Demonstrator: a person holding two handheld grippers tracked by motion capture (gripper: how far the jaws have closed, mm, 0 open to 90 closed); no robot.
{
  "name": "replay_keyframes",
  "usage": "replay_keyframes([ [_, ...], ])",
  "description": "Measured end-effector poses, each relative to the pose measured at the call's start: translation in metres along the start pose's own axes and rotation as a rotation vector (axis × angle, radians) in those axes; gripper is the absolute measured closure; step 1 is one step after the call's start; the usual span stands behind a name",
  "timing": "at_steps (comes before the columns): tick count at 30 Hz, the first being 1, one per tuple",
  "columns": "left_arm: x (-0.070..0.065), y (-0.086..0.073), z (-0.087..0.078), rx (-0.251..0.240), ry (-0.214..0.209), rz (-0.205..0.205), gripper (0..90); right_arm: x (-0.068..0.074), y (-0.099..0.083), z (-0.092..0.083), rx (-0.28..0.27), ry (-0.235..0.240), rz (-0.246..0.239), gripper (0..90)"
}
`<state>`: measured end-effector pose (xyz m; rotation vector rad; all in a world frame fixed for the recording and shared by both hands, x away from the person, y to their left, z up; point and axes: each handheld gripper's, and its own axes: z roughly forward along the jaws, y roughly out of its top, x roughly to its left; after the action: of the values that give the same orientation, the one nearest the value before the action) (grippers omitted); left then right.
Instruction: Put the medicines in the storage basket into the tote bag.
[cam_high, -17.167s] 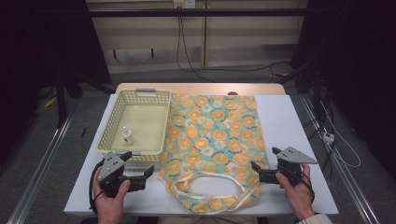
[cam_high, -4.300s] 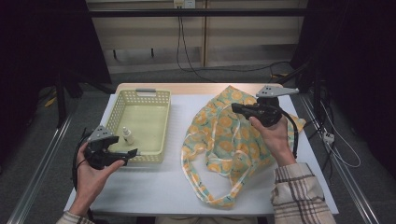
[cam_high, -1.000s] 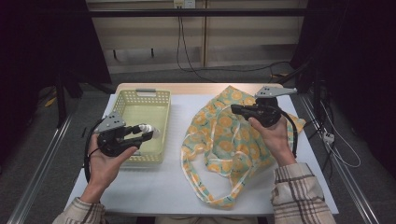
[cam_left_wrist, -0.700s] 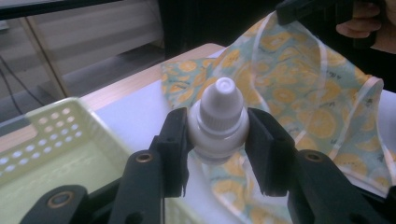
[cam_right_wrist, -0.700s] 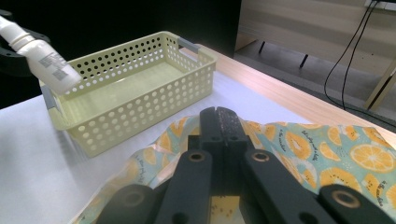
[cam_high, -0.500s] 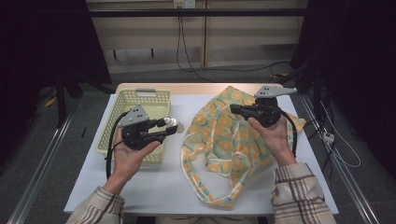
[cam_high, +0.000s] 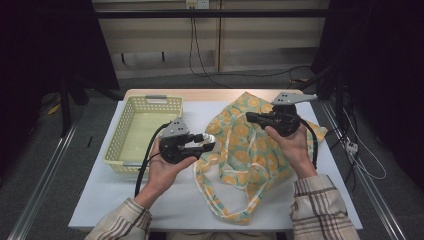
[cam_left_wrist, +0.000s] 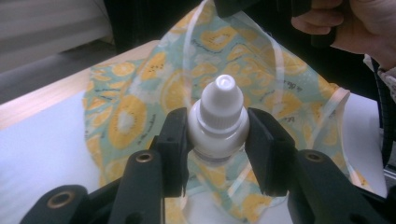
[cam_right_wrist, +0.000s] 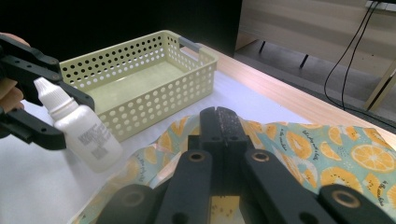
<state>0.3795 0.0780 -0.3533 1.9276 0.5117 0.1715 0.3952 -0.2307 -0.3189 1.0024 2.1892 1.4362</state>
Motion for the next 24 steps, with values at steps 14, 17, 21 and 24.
replay_keyframes([
  [14, -0.004, -0.006, 0.052, 0.071, -0.016, 0.024, 60.2, 0.000, -0.001, 0.001, 0.003, -0.003, 0.004, 90.0],
  [17, -0.010, -0.004, 0.060, 0.070, -0.035, 0.025, 60.2, 0.000, -0.001, 0.002, 0.008, -0.003, -0.004, 90.0],
  [21, -0.015, -0.001, 0.074, 0.084, -0.049, 0.028, 60.2, 0.000, -0.001, 0.002, 0.007, -0.002, -0.004, 90.0],
  [24, -0.014, -0.002, 0.088, 0.101, -0.049, 0.014, 60.2, 0.001, -0.001, 0.002, 0.006, -0.002, -0.005, 90.0],
])
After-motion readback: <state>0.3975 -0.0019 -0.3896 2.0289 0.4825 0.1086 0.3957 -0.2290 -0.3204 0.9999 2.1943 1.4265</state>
